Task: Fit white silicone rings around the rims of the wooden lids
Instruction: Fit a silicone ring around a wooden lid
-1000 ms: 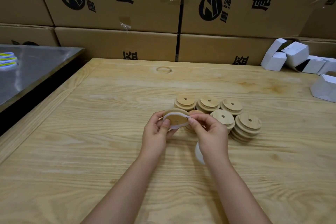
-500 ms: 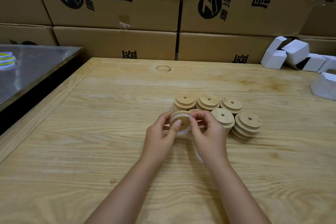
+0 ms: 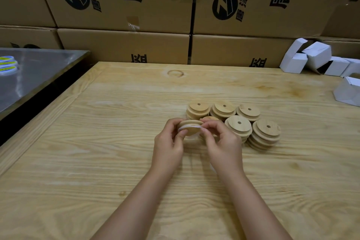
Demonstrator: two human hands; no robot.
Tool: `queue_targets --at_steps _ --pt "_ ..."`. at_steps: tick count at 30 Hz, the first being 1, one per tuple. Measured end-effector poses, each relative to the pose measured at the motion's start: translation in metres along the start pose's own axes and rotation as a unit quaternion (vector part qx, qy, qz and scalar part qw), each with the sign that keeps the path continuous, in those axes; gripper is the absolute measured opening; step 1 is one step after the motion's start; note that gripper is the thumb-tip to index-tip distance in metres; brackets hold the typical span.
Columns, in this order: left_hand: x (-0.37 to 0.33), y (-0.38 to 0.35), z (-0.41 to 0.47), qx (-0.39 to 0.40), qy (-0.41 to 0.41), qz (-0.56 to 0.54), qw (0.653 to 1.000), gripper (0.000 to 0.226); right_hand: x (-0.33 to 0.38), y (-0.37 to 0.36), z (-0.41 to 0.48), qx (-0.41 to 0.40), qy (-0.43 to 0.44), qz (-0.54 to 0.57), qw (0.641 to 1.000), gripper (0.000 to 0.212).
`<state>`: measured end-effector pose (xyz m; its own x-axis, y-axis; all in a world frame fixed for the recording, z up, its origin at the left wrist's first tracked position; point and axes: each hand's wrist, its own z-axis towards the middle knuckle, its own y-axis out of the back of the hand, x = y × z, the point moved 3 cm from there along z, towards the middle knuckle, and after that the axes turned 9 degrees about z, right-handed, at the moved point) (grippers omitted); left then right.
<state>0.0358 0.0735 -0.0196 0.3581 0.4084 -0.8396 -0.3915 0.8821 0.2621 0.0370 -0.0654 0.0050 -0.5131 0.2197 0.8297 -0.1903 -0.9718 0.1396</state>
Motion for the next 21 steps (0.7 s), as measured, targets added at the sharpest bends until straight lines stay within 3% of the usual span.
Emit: queue_targets --at_steps 4,10,21 --pt "0.000 -0.002 0.001 0.006 0.001 -0.012 1.000 0.038 -0.004 0.000 0.001 -0.009 -0.031 0.034 0.999 0.028" --pt "0.001 -0.003 0.001 0.002 0.006 -0.057 0.998 0.039 -0.001 0.000 0.002 -0.004 -0.029 0.027 0.999 0.021" --pt "0.003 -0.003 0.000 0.019 0.009 -0.062 0.998 0.016 0.010 -0.002 0.001 0.002 0.022 -0.030 0.999 0.010"
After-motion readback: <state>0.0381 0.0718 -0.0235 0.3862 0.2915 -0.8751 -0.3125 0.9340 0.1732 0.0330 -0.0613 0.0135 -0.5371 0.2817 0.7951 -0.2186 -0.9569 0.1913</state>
